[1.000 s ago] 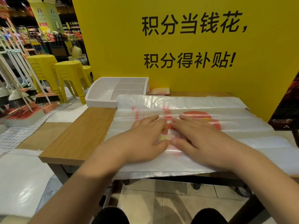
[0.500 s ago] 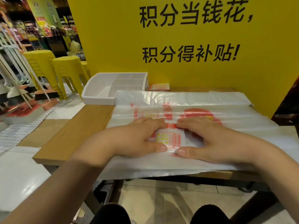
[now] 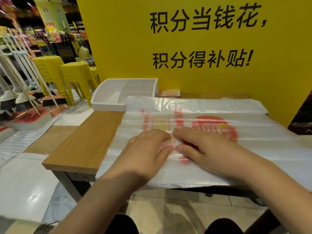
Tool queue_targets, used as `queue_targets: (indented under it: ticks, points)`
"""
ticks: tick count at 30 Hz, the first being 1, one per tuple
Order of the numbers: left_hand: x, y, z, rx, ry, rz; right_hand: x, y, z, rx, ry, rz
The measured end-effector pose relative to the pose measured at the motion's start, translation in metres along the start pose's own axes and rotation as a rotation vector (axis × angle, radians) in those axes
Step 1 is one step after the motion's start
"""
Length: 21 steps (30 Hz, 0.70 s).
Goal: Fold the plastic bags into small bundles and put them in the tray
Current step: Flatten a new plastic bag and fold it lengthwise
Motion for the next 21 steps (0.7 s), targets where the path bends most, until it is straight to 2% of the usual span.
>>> queue_targets:
  ticks: [4, 8, 11, 15, 21]
  points:
    - [0.021, 0.008, 0.004, 0.187, -0.016, -0.007, -0.014, 0.013, 0.004, 0.134, 0.006, -0.015]
    - [0.029, 0.012, 0.004, 0.311, -0.024, -0.034, -0.027, 0.006, 0.008, 0.17, -0.002, 0.016]
    - [0.031, 0.007, 0.002, 0.25, -0.04, 0.019, -0.026, -0.003, 0.006, 0.119, -0.003, 0.021]
    - [0.031, -0.018, -0.001, 0.099, -0.063, 0.05, -0.024, -0.013, 0.005, 0.01, -0.016, -0.106]
    - [0.018, -0.053, -0.016, -0.017, -0.116, 0.445, -0.025, -0.038, -0.004, -0.175, 0.04, -0.358]
Point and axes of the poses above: each hand's wrist, its own z-axis away from the middle knuckle, its own y-axis out of the palm, x = y × z, the point moved 10 cm from there along -z, towards the middle knuckle, and after that the axes turned 2 degrees about z, right-handed, at the moved point
